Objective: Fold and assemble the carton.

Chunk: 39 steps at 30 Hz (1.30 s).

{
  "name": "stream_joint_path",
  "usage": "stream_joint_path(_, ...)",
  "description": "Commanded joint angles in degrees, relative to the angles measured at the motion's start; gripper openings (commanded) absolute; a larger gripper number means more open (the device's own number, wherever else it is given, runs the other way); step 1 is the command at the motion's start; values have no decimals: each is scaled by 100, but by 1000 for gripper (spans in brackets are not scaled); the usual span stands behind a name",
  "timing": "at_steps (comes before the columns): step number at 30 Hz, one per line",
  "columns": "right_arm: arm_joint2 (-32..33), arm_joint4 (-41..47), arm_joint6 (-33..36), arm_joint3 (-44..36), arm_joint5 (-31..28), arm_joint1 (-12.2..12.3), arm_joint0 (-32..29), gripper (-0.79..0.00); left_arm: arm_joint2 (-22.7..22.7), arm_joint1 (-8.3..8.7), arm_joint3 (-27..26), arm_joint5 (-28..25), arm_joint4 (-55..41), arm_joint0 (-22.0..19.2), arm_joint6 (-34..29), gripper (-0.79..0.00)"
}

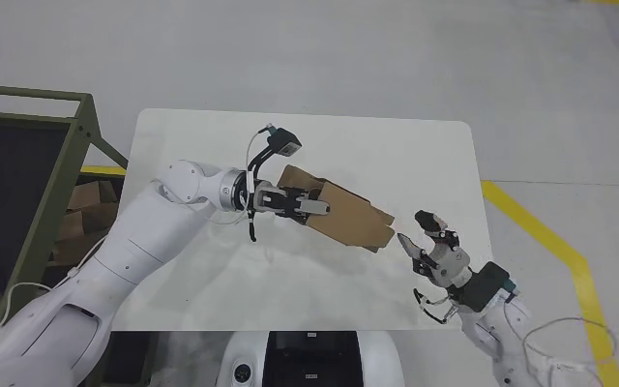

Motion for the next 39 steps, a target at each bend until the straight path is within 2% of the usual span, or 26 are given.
stream_joint_path(1, 93, 5, -95, -79, -18, 12, -136, -132, -8, -9, 11, 3, 10, 6, -3, -785)
stream_joint_path(2, 123, 37, -85, -131, 32, 12, -200, -22, -6, -14, 16, 4, 15, 9, -4, -785)
stream_joint_path(3, 129, 5, -14, -218, 60, 13, -245, 0, -4, -21, 20, 5, 17, 9, -5, -785)
stream_joint_path(10, 71, 176, 468, -702, 537, -26, -378, 0, 10, -60, 25, -7, 67, 10, 7, -785)
stream_joint_path(17, 53, -74, 851, -1208, 914, -43, -544, 0, 1, -77, 31, 7, 73, 17, -7, -785)
stream_joint_path(22, -17, -199, 1263, -1363, 1012, -55, -517, 0, -7, -89, 31, 34, 61, 18, -34, -785)
stream_joint_path(30, -211, 153, 1939, -1335, 1648, -137, -353, 0, -39, -103, 25, 62, 73, 32, -62, -785)
stream_joint_path(33, -296, 297, 2179, -1251, 1619, -157, -218, 0, -53, -106, 24, 69, 76, 40, -69, -785)
stream_joint_path(37, -310, 463, 2865, -1186, 1285, -153, -24, 0, -67, -111, 14, 67, 89, 49, -68, -785)
stream_joint_path(39, -304, 448, 2921, -1194, 1279, -152, -12, 0, -81, -111, 14, 71, 93, 54, -71, -785)
